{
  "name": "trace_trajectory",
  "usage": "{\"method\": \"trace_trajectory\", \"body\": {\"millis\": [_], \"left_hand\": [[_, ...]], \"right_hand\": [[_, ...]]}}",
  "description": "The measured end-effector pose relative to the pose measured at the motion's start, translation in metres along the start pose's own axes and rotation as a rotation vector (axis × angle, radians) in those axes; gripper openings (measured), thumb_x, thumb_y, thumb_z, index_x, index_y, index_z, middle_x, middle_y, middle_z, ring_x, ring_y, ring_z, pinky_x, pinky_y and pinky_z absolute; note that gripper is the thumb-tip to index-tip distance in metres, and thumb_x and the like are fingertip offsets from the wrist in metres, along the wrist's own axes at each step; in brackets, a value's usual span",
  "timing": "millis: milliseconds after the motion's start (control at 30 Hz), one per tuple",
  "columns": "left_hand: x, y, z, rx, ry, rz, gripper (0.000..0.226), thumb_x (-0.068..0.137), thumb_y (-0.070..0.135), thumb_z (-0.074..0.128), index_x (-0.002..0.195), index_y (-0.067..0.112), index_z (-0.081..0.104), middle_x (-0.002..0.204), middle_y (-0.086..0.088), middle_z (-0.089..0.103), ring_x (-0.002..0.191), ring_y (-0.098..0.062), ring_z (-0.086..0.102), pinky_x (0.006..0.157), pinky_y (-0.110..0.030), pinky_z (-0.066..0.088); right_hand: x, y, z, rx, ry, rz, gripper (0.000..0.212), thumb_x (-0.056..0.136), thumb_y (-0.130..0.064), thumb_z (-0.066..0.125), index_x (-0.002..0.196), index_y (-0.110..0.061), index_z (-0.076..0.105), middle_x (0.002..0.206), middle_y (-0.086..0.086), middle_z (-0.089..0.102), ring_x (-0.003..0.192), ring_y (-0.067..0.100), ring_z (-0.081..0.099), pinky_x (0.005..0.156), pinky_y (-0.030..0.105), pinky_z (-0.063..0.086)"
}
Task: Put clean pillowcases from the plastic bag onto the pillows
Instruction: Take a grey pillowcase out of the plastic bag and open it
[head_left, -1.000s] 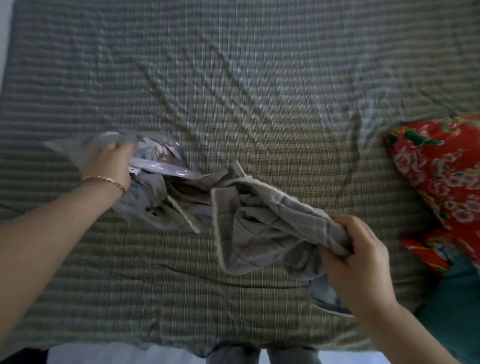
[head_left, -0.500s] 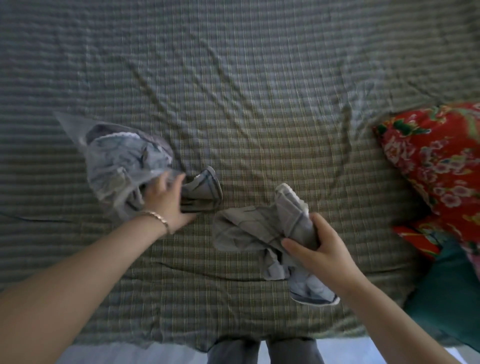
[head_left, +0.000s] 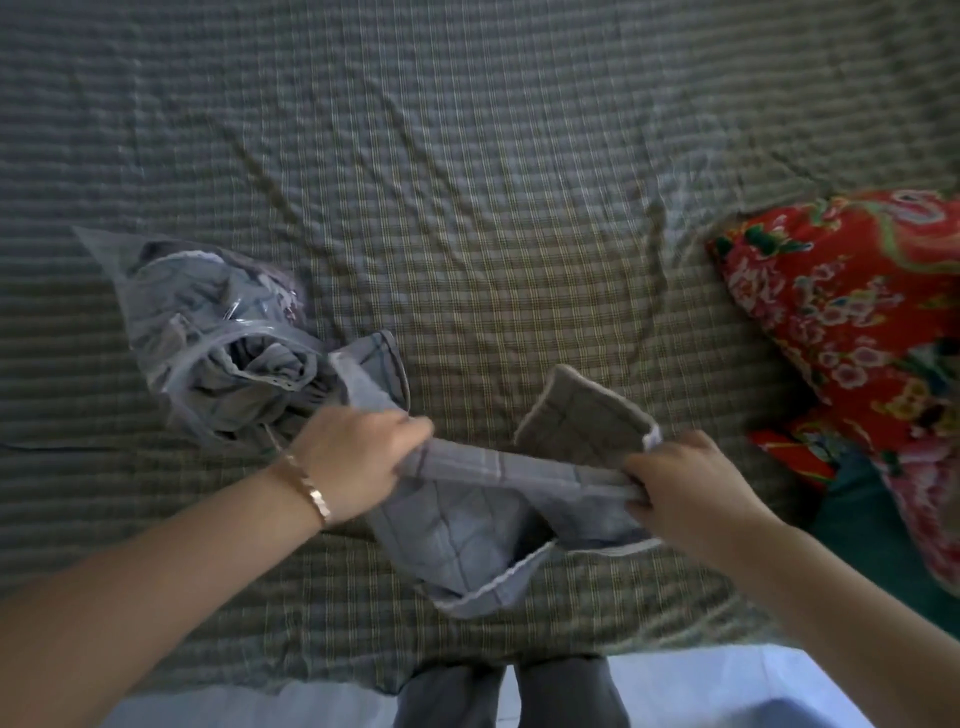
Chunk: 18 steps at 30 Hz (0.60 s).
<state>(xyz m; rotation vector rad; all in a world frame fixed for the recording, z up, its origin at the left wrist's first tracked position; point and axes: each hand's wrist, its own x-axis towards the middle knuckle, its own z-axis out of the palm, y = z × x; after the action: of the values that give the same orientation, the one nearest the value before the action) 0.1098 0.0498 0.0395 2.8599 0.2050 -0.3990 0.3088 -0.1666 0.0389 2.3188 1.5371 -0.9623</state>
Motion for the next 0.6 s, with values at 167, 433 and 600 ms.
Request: {"method": "trace_trajectory", "body": {"millis": [167, 433, 600], "left_hand": [[-0.003, -0.026, -0.003, -0.035, 0.08, -0.545, 0.019, 0.061, -0.002, 0.072, 0.076, 0.008, 0.066, 0.078, -0.009, 0.059, 0.062, -0.032, 0.061, 0.048, -0.029, 0.037], [0.035, -0.04, -0.02, -0.276, 0.316, -0.894, 0.025, 0.078, 0.004, 0.053, 0.096, 0.015, 0.067, 0.114, -0.008, 0.059, 0.101, -0.034, 0.054, 0.073, -0.036, 0.043], [0.054, -0.003, -0.018, -0.193, 0.328, -1.023, 0.061, 0.074, 0.02, 0.069, 0.125, 0.004, 0.039, 0.133, -0.019, 0.034, 0.12, -0.036, 0.034, 0.099, -0.045, 0.032]], "right_hand": [[0.013, 0.024, -0.021, 0.051, 0.229, 0.168, 0.029, 0.085, -0.029, 0.056, 0.061, -0.027, 0.039, 0.059, -0.013, 0.043, 0.06, 0.009, 0.041, 0.078, 0.028, 0.03], [0.015, 0.041, -0.053, 0.573, 0.377, 0.337, 0.029, 0.073, -0.027, 0.077, 0.086, -0.016, 0.053, 0.071, -0.004, 0.056, 0.064, 0.014, 0.053, 0.053, 0.028, 0.043], [0.008, 0.011, -0.044, 1.339, -0.058, 0.402, 0.029, 0.082, -0.031, 0.068, 0.098, -0.007, 0.067, 0.084, 0.009, 0.073, 0.079, 0.023, 0.07, 0.072, 0.033, 0.057]]}}
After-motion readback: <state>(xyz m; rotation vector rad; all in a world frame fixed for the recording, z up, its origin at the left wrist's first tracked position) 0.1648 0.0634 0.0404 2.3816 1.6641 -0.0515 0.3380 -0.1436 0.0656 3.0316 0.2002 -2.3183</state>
